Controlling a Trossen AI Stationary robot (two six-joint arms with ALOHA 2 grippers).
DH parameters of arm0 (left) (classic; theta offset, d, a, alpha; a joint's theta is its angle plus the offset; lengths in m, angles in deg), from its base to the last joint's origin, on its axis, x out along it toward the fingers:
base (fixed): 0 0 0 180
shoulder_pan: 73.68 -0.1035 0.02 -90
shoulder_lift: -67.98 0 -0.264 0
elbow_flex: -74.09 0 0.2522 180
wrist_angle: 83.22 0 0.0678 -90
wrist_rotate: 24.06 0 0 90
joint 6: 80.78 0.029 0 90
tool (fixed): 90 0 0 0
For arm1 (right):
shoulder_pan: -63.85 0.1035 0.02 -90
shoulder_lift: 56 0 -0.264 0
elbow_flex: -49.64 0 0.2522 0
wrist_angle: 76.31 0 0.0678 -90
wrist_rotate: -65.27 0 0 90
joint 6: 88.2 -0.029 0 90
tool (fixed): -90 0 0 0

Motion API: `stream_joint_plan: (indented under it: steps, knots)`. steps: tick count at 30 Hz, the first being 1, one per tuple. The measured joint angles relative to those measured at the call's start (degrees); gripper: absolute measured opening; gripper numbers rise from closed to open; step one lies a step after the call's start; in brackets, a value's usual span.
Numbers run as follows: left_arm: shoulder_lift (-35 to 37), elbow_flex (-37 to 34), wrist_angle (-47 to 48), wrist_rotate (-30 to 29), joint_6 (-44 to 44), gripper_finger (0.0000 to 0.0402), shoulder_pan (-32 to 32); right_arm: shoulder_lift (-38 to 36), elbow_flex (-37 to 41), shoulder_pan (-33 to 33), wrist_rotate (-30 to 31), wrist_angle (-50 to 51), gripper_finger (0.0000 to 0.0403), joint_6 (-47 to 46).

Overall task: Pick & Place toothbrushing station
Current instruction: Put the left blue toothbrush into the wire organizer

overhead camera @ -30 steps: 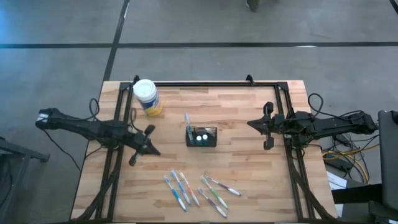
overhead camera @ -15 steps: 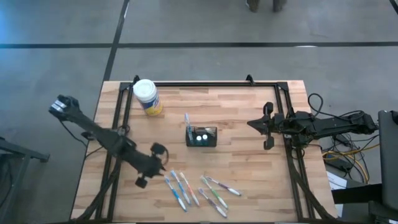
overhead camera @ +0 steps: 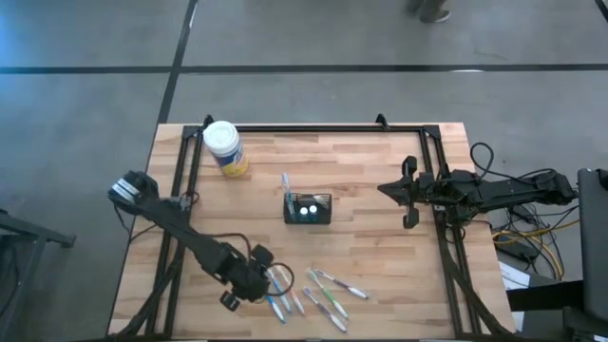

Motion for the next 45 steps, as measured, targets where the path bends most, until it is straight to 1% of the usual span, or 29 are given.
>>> stream_joint_plan:
  steps: [5, 10, 16, 21, 25, 28, 33, 34, 37, 40, 43, 45]
  knots:
    - [-4.7, 3.6, 1.9, 0.9, 3.0, 0.0164, -0.1, 0.0, 0.0, 0.0, 0.0, 0.0, 0.0008, 0.2]
    - [-7.9, 3.4, 2.7, 0.9, 4.0, 0.0154, -0.1, 0.0, 0.0, 0.0, -0.1, 0.0, 0.0008, 0.1]
    - [-9.4, 3.2, 2.6, 0.9, 6.0, 0.0153, -0.3, 0.0, 0.0, 0.0, -0.2, 0.1, 0.0008, 0.1]
    - [-9.3, 1.8, 0.7, 1.2, 7.2, 0.0138, -1.1, 0.0, 0.0, 0.0, -0.1, 0.1, 0.0008, 0.2]
    - [-9.3, 0.7, -1.1, 1.5, 8.4, 0.0117, -1.6, 0.0, 0.0, 0.0, -0.1, 0.1, 0.0008, 0.2]
    - [-9.3, 0.4, -1.9, 1.1, 9.0, 0.0089, -1.6, 0.0, 0.0, 0.0, -0.1, 0.1, 0.0008, 0.2]
    - [-9.4, -0.4, -2.3, -0.3, 9.0, 0.0018, -1.6, 0.0, 0.0, 0.0, -0.2, 0.2, 0.0008, 0.2]
    - [-9.4, -0.4, -2.3, -0.6, 9.1, 0.0012, -1.6, 0.0, 0.0, 0.0, -0.2, 0.2, 0.0008, 0.2]
    - [-9.1, -0.3, -2.1, -2.0, 9.2, 0.0013, -1.6, 0.0, 0.0, 0.0, -0.1, 0.2, 0.0008, 0.2]
    - [-8.0, 0.4, 0.2, -3.6, 9.5, 0.0011, -1.1, 0.0, 0.0, 0.0, -0.2, 0.2, 0.0008, 0.1]
    - [-5.6, 1.1, 6.0, -6.3, 9.3, 0.0003, -0.3, 0.0, 0.0, 0.0, -0.3, 0.2, 0.0008, 0.0]
    - [-3.5, 2.8, 8.1, -8.9, 8.9, 0.0003, 0.6, 0.0, 0.0, 0.0, -0.3, 0.2, 0.0008, -0.3]
